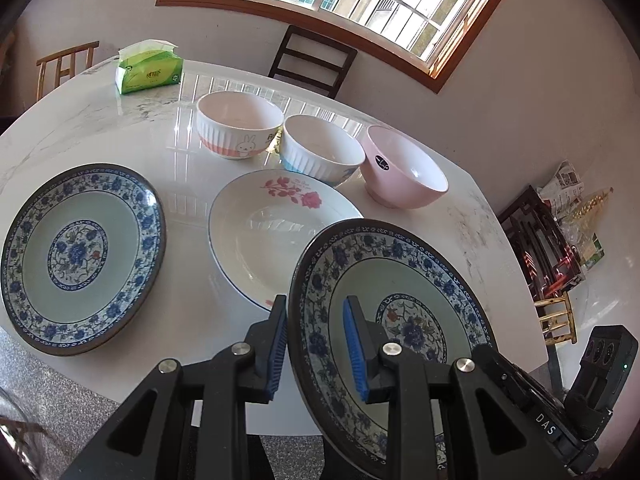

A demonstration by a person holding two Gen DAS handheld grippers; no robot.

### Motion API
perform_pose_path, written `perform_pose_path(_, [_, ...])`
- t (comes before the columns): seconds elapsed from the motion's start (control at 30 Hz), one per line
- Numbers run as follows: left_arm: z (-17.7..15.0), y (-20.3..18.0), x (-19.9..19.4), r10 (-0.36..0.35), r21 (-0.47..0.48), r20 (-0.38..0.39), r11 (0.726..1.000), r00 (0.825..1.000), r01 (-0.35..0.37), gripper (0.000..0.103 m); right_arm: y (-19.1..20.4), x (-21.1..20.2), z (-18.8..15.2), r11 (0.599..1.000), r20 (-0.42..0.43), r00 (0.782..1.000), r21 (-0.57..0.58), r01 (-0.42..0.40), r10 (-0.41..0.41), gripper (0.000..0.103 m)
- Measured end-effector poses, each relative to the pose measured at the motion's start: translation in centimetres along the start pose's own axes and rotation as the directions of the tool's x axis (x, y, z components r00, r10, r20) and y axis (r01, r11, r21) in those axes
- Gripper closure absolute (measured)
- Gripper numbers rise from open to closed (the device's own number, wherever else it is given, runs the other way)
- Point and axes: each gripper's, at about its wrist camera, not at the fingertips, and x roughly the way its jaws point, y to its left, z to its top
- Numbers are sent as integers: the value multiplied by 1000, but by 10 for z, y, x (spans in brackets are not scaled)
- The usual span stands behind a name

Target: Organize plates and bowls

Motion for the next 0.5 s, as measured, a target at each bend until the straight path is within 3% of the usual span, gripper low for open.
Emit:
perform_pose_path(0.27, [-5,61,-35,74,-99,37,993,997,-70,75,52,40,0,992,-90,991,-58,-109,103,82])
perform_pose_path(0.5, [-9,123,-63,166,-204,62,967,984,-150,75,109,81,0,969,-176,970,-152,-196,168,82])
